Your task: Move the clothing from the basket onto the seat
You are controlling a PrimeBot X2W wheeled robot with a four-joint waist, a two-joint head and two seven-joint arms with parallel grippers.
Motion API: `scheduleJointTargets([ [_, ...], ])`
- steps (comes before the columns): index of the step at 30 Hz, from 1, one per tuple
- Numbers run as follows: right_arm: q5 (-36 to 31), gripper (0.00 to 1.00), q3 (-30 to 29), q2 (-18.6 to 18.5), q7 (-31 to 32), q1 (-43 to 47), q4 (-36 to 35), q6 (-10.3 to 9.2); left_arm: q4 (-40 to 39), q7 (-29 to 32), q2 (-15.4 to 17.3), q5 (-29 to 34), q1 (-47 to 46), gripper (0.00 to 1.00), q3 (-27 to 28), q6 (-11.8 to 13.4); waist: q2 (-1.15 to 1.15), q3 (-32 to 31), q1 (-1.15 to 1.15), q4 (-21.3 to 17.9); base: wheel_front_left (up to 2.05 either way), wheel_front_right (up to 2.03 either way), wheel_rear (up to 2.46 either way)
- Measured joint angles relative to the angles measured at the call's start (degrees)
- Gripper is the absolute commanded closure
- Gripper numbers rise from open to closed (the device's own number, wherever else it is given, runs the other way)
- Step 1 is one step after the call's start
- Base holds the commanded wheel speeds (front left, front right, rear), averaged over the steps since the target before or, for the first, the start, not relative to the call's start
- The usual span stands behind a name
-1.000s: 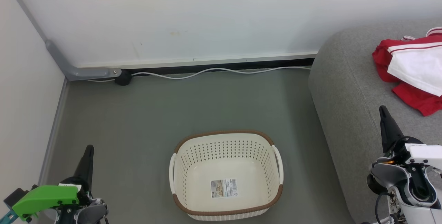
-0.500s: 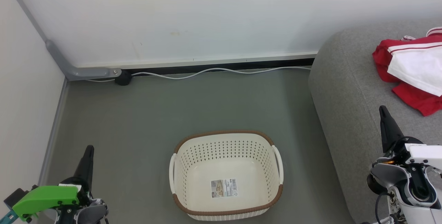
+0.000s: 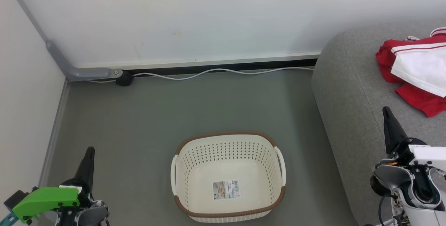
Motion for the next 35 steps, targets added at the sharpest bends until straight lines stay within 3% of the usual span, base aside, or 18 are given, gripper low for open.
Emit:
scheduleJointTargets([
  [35,0.2,1.0,0.1,0.0,0.0,0.0,-0.2,0.0,0.2,0.0,0.0,0.0,-0.1,1.0,0.1,-0.1,0.0,0.0,0.0,0.0,0.0,0.0,0.0],
])
